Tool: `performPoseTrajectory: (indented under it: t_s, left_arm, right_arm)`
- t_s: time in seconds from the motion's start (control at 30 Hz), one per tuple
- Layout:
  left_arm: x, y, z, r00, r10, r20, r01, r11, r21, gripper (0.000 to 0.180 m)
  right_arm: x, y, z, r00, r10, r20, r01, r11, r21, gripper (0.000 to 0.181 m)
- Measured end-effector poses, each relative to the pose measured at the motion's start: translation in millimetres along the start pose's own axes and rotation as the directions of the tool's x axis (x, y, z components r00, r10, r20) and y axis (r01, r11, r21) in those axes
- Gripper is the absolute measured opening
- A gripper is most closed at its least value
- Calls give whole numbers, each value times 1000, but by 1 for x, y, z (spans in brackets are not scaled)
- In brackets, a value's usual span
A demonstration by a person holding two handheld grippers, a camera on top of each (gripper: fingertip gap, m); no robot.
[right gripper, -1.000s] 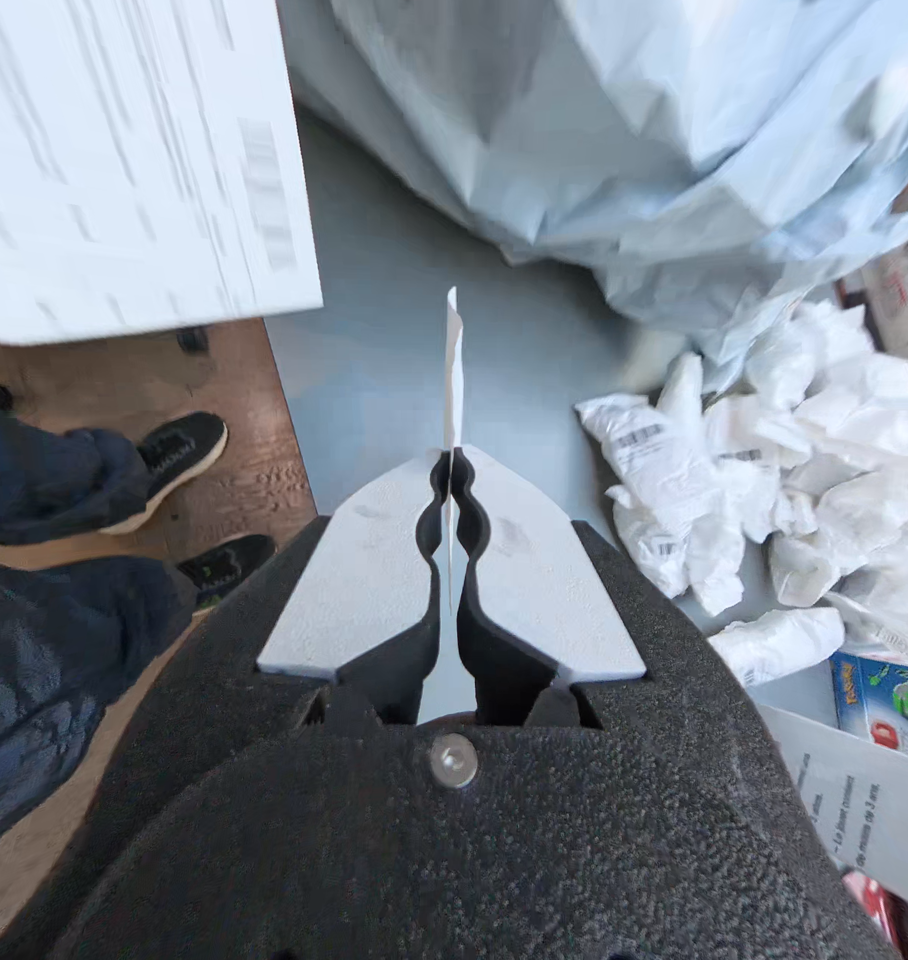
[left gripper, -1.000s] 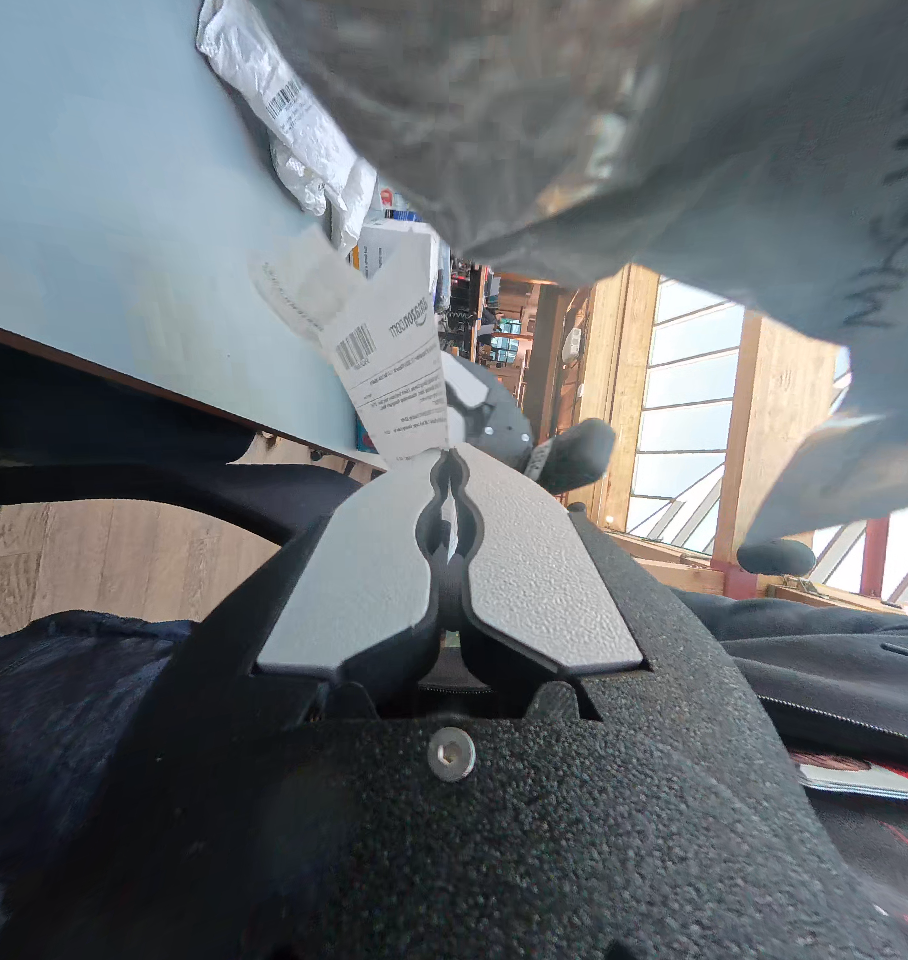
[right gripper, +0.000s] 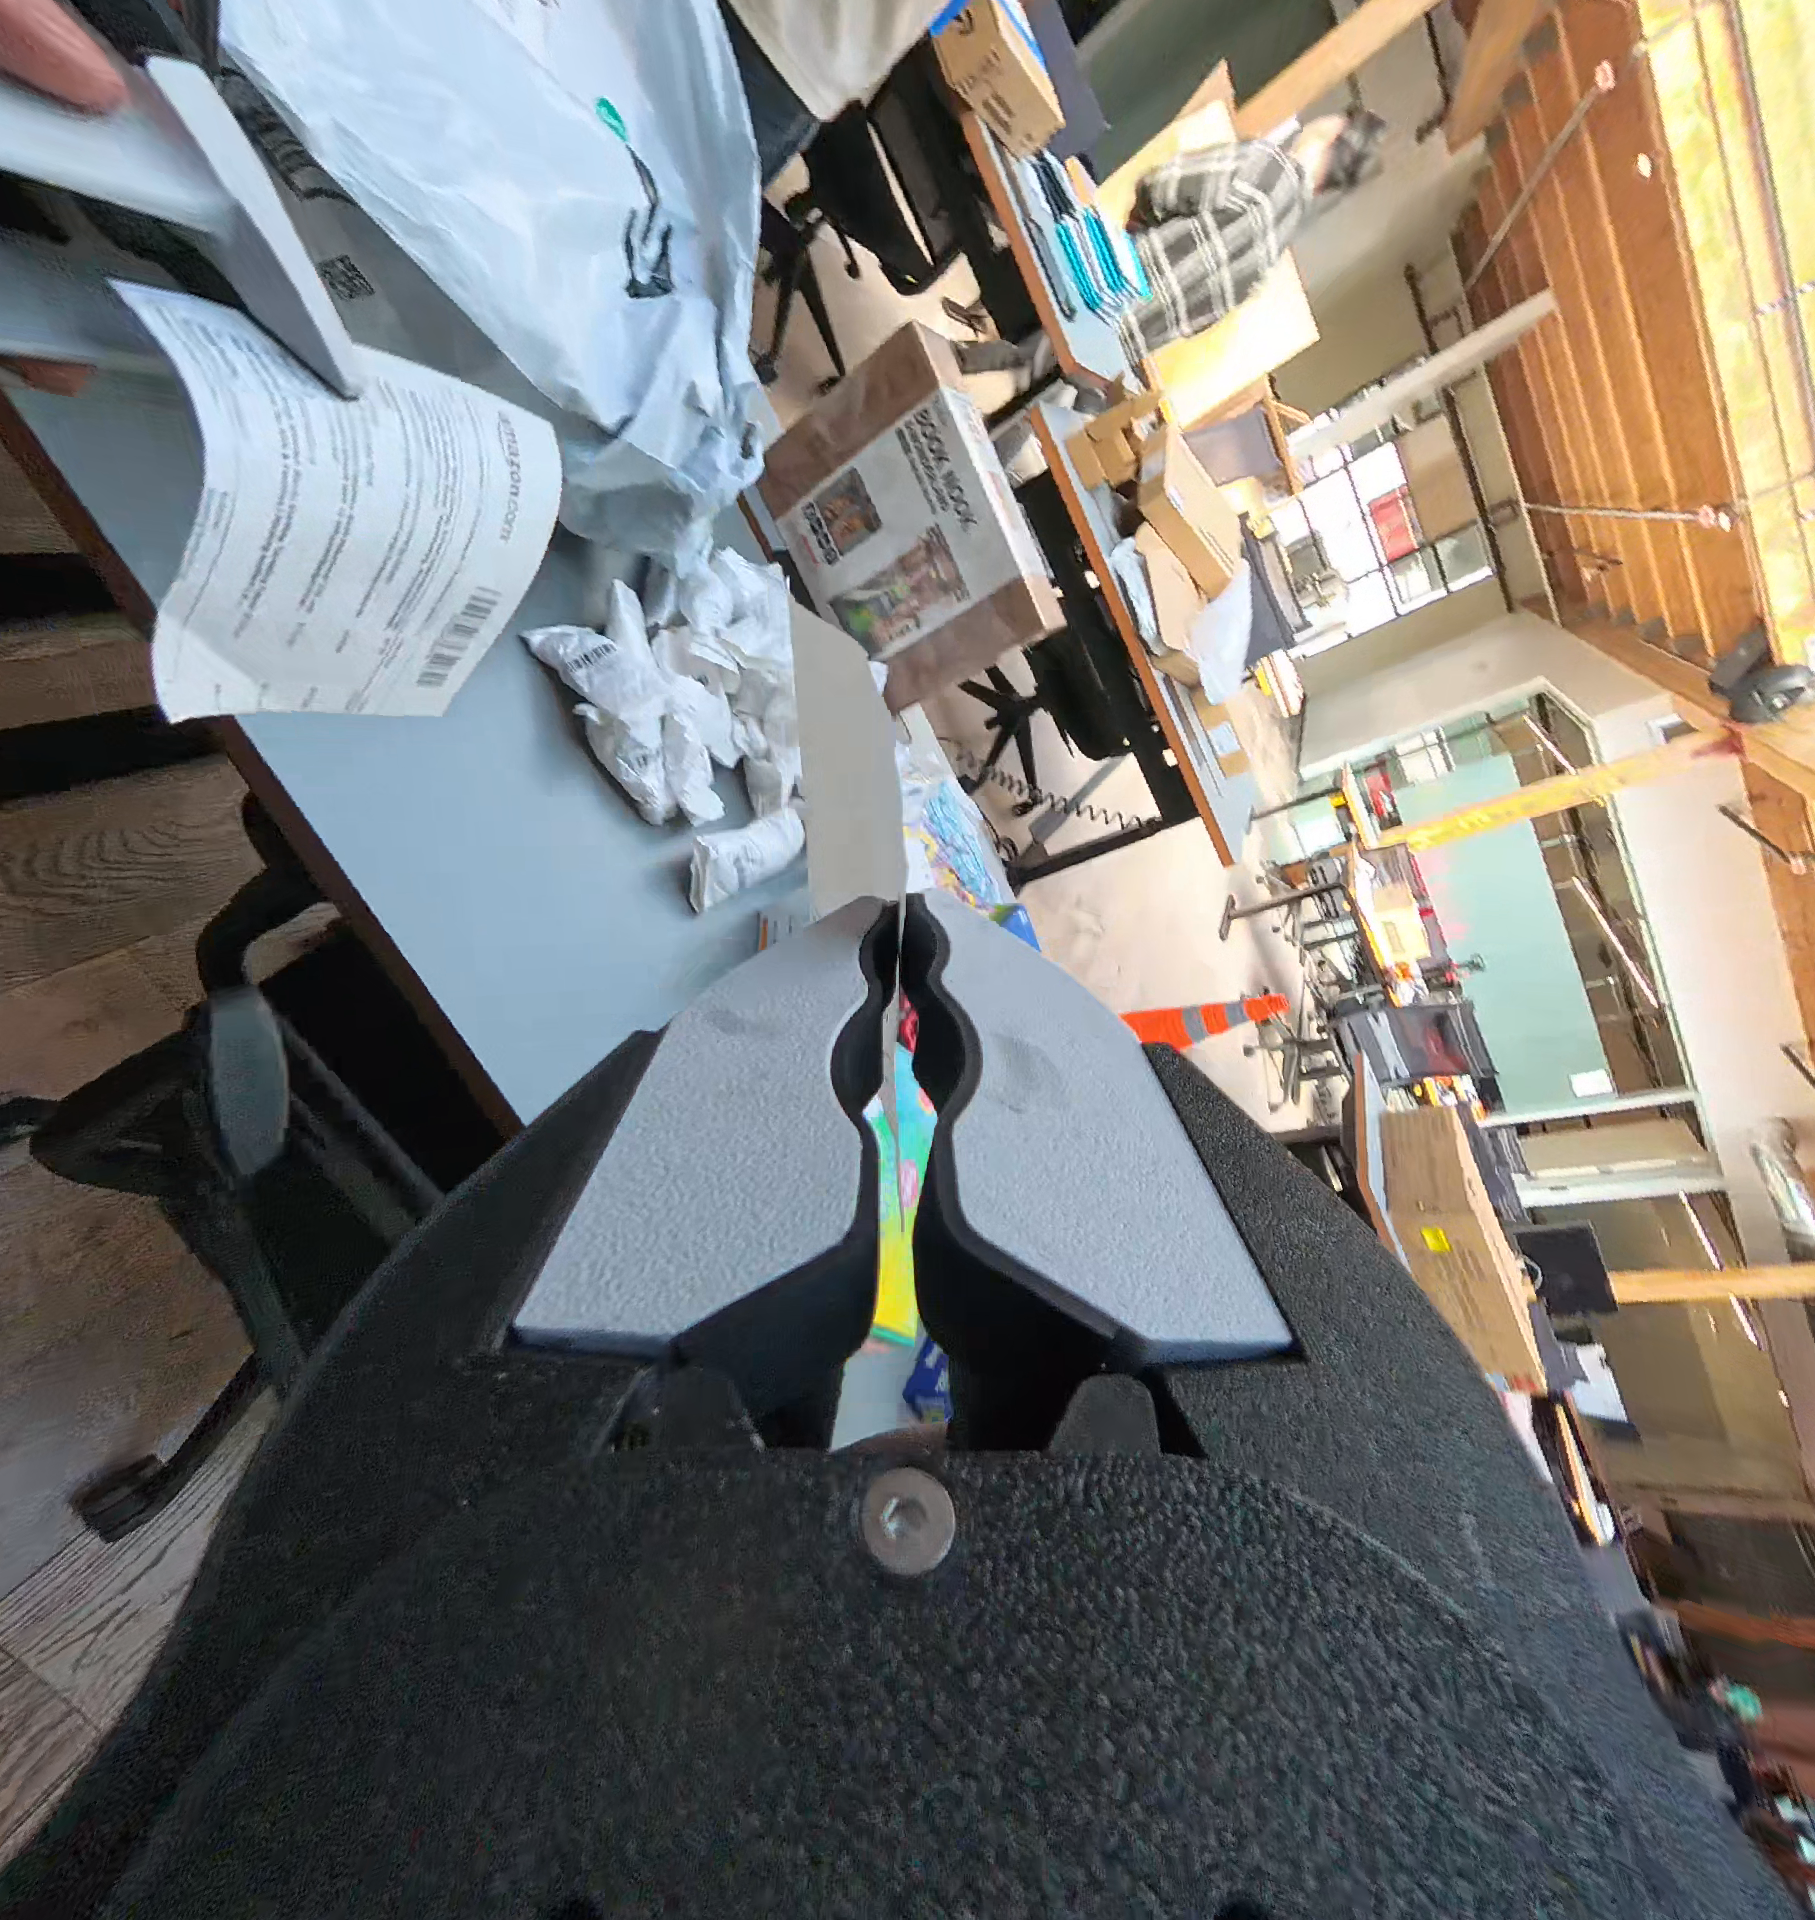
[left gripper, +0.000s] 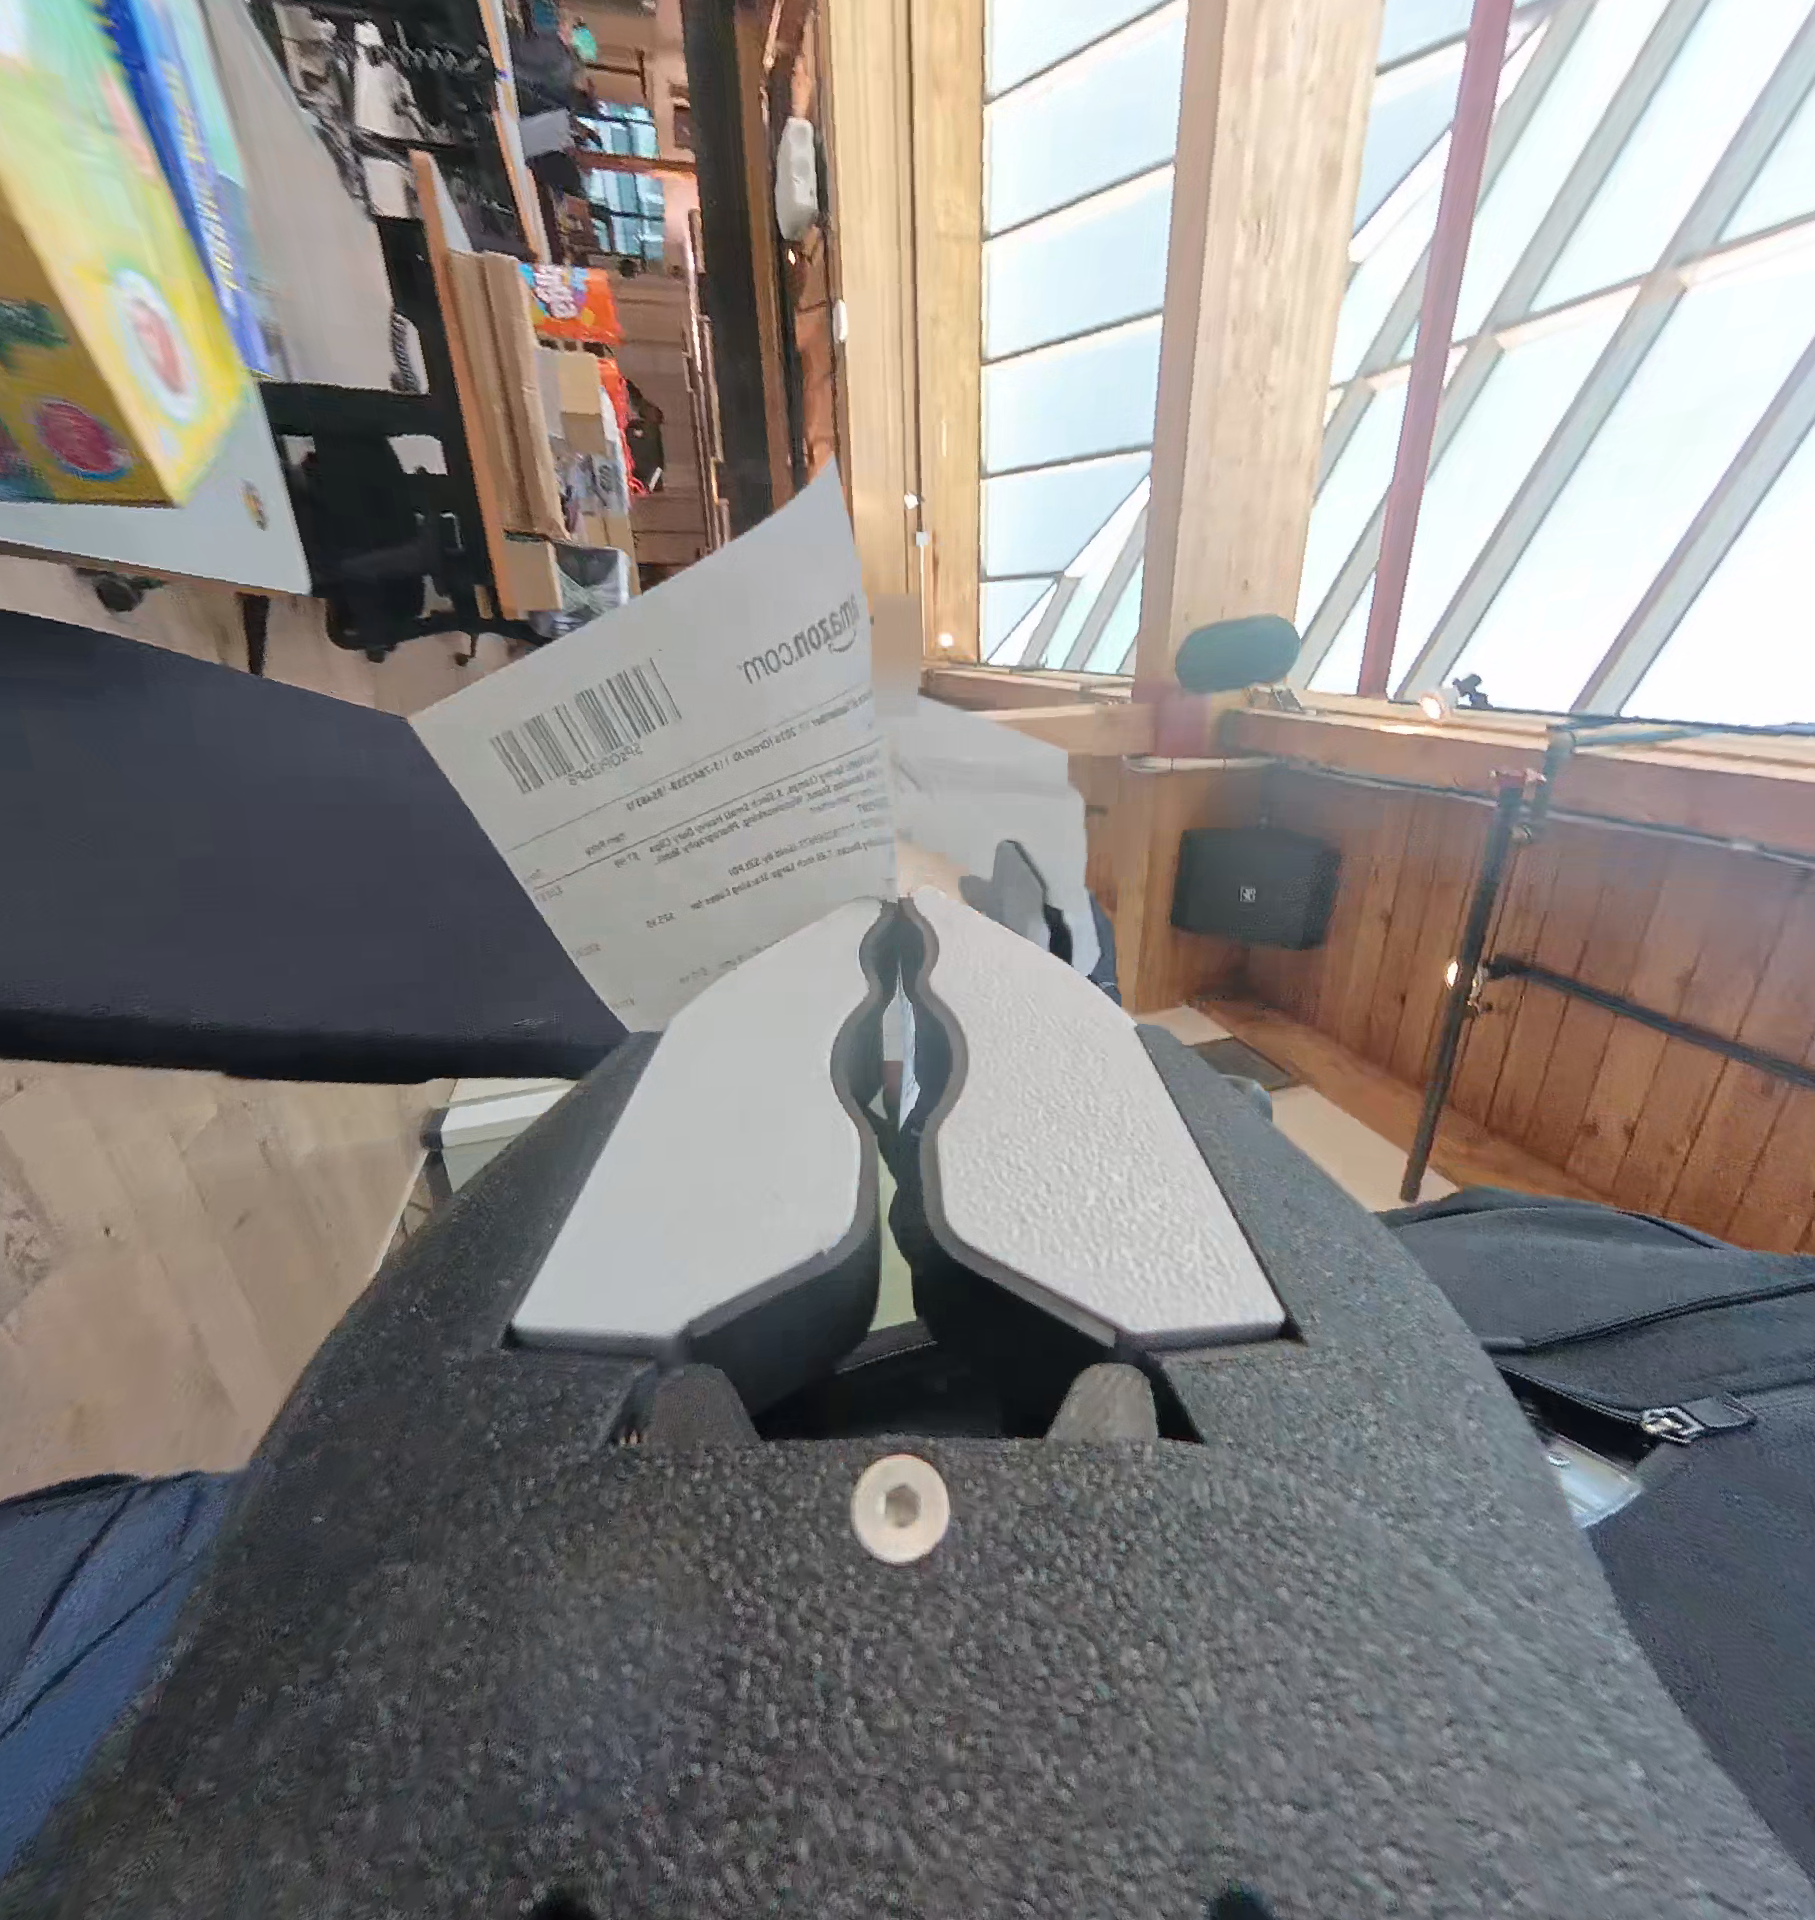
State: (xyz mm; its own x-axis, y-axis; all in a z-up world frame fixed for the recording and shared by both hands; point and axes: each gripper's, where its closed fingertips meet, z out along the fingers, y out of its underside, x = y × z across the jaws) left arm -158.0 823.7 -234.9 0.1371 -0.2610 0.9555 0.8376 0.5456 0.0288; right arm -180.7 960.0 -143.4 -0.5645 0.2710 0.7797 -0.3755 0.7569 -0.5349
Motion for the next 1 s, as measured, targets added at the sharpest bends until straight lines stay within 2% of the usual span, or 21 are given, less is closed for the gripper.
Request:
performPoseTrajectory:
  t_s: [0.2,0.37,0.53,0.67,0.77,1.0]
  left_arm:
    - [53,44,128,989,64,-134,-87,982,-168,0]
    - [41,119,270,979,80,-187,-152,900,-409,0]
    - [-39,234,423,984,79,-158,-163,748,-643,0]
    - [-108,326,545,997,-32,-73,-31,692,-721,0]
    - [-147,390,623,997,-71,-30,19,610,-792,0]
    - [-271,472,788,999,-12,36,37,383,-923,0]
  right_arm:
    - [40,84,-103,972,84,-218,-118,982,-146,0]
    - [43,209,-196,907,209,-365,-316,912,-263,0]
    - [26,362,-305,773,396,-496,-585,747,-316,0]
    - [19,474,-395,623,503,-599,-761,568,-314,0]
    - [19,542,-444,563,541,-625,-818,474,-326,0]
    - [52,700,-507,389,557,-734,-917,313,-248,0]
